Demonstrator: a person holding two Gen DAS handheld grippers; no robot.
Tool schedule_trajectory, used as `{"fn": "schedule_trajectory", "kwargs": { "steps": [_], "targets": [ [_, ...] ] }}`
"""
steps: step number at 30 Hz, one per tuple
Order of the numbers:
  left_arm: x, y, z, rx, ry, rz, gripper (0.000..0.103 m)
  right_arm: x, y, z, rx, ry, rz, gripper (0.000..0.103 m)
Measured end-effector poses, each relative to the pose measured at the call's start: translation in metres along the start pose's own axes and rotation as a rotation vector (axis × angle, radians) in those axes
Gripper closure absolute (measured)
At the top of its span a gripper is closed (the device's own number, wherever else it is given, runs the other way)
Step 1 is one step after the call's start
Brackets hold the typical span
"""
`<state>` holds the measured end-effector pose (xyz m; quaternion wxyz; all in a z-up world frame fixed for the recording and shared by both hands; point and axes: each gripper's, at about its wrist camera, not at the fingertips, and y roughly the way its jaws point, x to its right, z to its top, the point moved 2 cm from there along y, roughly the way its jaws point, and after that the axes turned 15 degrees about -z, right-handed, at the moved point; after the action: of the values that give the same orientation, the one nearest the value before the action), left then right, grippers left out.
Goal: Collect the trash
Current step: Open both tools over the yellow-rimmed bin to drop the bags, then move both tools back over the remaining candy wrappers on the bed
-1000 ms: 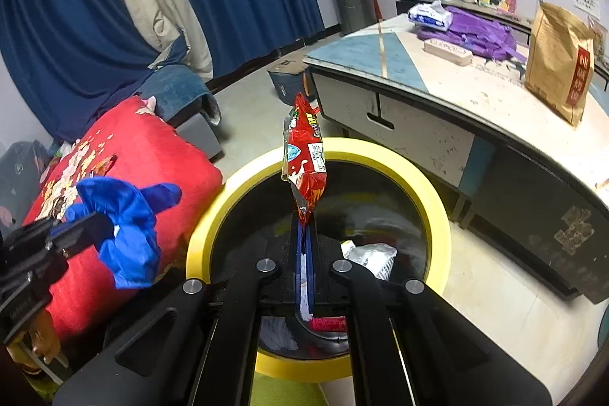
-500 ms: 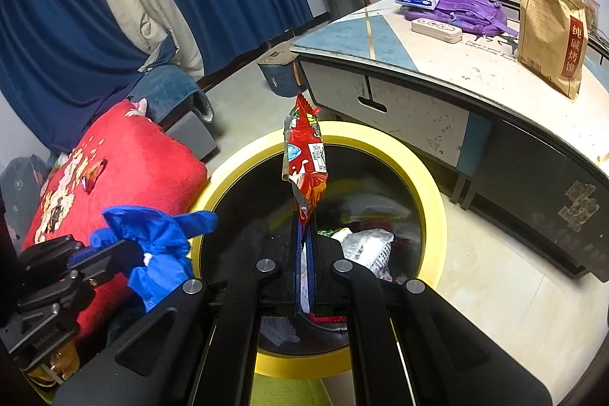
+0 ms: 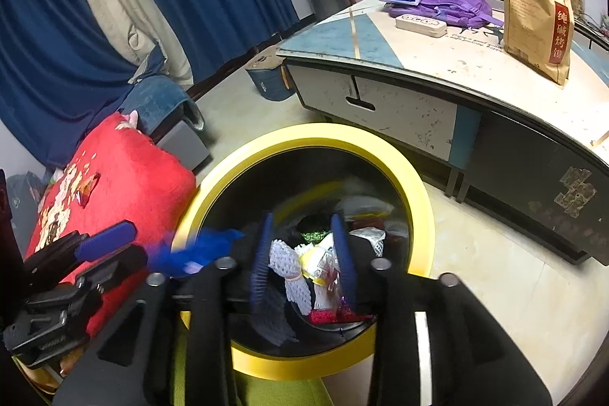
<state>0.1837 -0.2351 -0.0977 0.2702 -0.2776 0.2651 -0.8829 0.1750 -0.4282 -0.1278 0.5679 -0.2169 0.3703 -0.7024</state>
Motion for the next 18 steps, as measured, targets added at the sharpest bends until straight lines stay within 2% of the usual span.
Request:
{"fn": "schedule_trajectory", "kwargs": {
  "steps": [1, 4, 6, 9, 12, 14, 16, 18],
  "targets": [
    [0.000, -0.001, 0.000, 0.002, -0.002, 0.001, 0.060, 0.001, -0.001, 0.000, 0.003, 0.004, -0.001, 0.060],
    [0.000, -0.004, 0.000, 0.008, -0.004, 0.011, 0.052, 0.002, -0.002, 0.001, 0.011, 0.008, -0.010, 0.058],
    [-0.001, -0.006, -0.001, 0.011, -0.014, 0.013, 0.037, 0.002, -0.004, 0.002, 0.018, 0.010, -0.013, 0.053],
    [-0.003, -0.012, -0.001, 0.024, -0.024, 0.028, 0.023, 0.001, -0.008, 0.004, 0.038, 0.004, -0.017, 0.048],
    [-0.006, -0.018, -0.002, 0.030, -0.034, 0.052, 0.012, -0.003, -0.014, 0.005, 0.072, -0.005, -0.024, 0.038],
    [-0.007, -0.024, -0.002, 0.041, -0.041, 0.068, 0.011, -0.004, -0.019, 0.007, 0.098, -0.013, -0.024, 0.035],
    [-0.008, -0.029, -0.002, 0.049, -0.040, 0.087, 0.011, -0.008, -0.026, 0.008, 0.129, -0.025, -0.031, 0.025],
    [-0.009, -0.035, -0.002, 0.059, -0.044, 0.110, 0.011, -0.011, -0.031, 0.009, 0.160, -0.032, -0.035, 0.021]
  ]
}}
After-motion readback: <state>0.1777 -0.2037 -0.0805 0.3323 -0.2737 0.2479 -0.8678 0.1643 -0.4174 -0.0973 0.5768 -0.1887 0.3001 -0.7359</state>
